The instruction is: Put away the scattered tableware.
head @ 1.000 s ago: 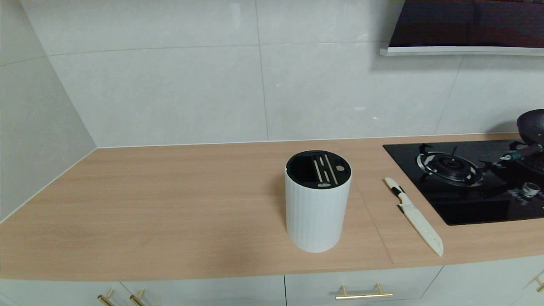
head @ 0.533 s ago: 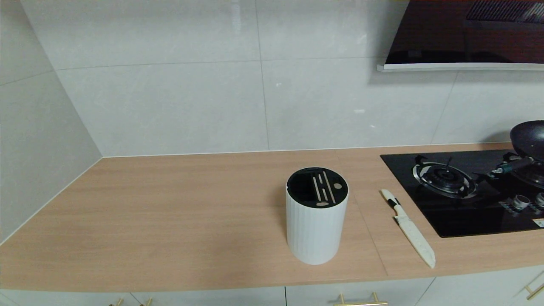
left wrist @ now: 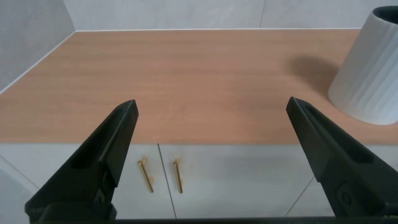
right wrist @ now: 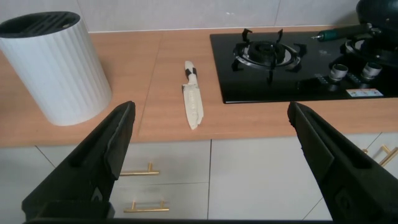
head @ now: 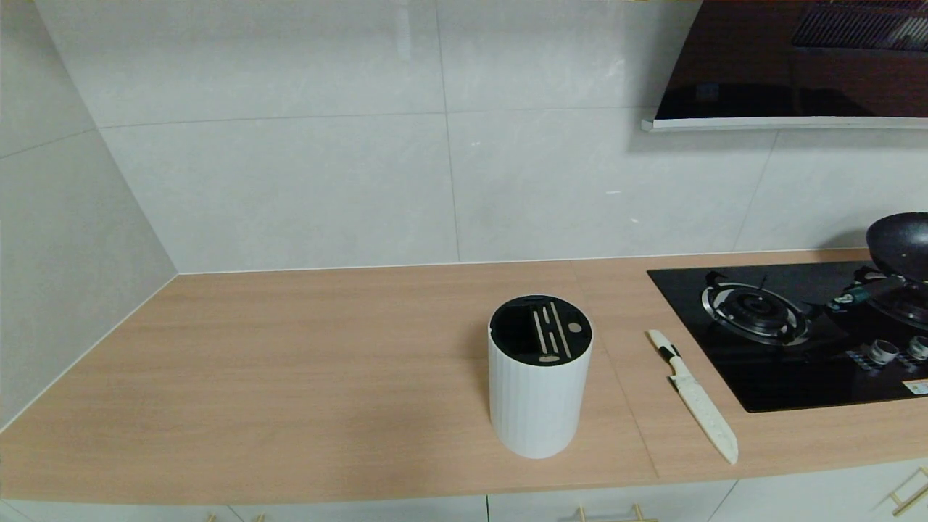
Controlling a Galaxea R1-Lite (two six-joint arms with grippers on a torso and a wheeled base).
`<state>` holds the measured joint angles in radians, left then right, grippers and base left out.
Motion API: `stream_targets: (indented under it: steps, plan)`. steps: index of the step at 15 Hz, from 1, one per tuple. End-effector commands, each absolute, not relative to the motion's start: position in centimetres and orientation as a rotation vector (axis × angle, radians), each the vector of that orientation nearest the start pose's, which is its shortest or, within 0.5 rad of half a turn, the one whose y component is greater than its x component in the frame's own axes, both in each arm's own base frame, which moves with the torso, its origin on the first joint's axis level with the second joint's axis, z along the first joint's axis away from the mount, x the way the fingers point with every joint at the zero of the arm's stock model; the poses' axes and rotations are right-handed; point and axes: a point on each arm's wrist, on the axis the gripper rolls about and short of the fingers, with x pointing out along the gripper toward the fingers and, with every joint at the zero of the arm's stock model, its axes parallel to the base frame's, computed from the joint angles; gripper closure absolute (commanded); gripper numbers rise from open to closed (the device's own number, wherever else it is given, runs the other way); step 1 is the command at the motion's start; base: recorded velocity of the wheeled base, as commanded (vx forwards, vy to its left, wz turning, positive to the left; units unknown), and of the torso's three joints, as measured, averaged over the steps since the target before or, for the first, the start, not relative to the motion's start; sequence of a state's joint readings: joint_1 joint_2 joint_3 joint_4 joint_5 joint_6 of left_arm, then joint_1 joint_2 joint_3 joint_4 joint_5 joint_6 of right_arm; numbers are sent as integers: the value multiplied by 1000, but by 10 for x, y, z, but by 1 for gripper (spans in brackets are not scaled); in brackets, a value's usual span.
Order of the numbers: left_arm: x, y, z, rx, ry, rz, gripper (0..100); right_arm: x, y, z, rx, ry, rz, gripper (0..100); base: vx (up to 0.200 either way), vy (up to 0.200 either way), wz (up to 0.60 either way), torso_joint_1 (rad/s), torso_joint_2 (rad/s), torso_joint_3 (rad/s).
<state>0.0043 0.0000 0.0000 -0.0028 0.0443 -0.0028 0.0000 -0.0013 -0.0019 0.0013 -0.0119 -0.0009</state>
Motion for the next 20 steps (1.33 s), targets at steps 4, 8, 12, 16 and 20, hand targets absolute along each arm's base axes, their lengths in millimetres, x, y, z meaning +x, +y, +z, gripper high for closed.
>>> stream_targets:
  steps: [4, 8, 12, 16, 20]
  plan:
    - [-23, 1, 76, -3, -3, 49, 0, -23, 0, 76, 0, 0, -12, 0, 0, 0, 0, 0, 0, 0]
    - [-23, 1, 76, -3, -3, 49, 0, -23, 0, 76, 2, -2, -12, 0, 0, 0, 0, 0, 0, 0]
    - [-23, 1, 76, -5, -3, 49, 0, -30, 0, 100, 48, -107, -1, 0, 0, 0, 0, 0, 0, 0]
    - [-23, 1, 76, -5, -3, 49, 0, -12, 5, 118, 81, 131, 201, 0, 0, 0, 0, 0, 0, 0]
    - [-23, 1, 76, -5, -3, 49, 0, 41, 7, 151, 86, 391, 255, 0, 0, 0, 0, 0, 0, 0]
